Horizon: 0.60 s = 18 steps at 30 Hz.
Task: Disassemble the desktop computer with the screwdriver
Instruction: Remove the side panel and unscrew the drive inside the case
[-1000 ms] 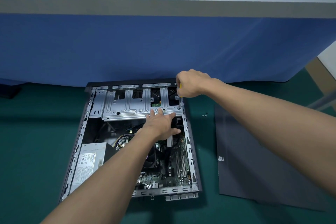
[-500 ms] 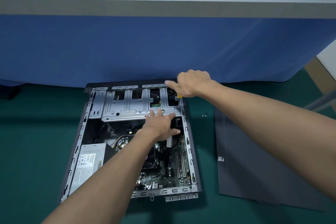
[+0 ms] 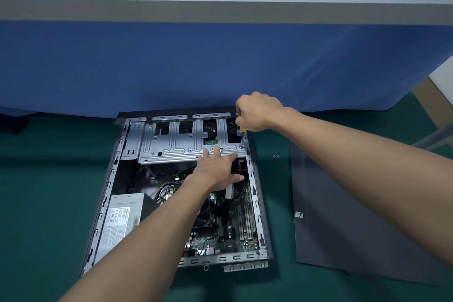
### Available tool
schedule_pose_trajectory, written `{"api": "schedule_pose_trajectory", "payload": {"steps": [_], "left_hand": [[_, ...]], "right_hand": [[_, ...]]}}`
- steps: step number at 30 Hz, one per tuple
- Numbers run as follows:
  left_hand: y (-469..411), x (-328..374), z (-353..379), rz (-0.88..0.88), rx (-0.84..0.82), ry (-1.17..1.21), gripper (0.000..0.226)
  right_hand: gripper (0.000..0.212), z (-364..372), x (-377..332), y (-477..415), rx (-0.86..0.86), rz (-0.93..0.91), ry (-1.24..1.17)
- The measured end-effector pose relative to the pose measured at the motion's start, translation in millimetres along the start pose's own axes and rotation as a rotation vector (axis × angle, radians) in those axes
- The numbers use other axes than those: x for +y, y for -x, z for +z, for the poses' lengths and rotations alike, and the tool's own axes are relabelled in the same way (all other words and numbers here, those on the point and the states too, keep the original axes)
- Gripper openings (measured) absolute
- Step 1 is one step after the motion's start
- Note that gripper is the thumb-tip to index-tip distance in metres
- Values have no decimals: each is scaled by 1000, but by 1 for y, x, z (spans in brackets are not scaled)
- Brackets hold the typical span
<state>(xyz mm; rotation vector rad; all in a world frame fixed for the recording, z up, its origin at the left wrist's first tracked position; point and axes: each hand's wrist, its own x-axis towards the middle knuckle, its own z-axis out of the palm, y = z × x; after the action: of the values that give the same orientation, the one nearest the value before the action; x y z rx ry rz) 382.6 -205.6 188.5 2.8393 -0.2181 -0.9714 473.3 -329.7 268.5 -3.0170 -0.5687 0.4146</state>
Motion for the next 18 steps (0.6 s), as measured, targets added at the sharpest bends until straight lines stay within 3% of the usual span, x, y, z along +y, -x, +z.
{"api": "schedule_pose_trajectory", "payload": {"steps": [3,6,11,16,18], "left_hand": [[-2,0,2,-2,16,-23,69],[-3,-1,4,3,77,-96,59],[-4,-4,5,-1,359,-151,41],[-11,-4,10,43,608,52,29],[-14,-2,13,80,645,155,25]], "right_hand": [[22,0,1,-2,-45,4,-36],[53,3,3,-2,-12,62,9],[16,5,6,-5,15,-12,-47],[48,5,7,-11,5,36,7],[33,5,8,-11,4,-8,-15]]}}
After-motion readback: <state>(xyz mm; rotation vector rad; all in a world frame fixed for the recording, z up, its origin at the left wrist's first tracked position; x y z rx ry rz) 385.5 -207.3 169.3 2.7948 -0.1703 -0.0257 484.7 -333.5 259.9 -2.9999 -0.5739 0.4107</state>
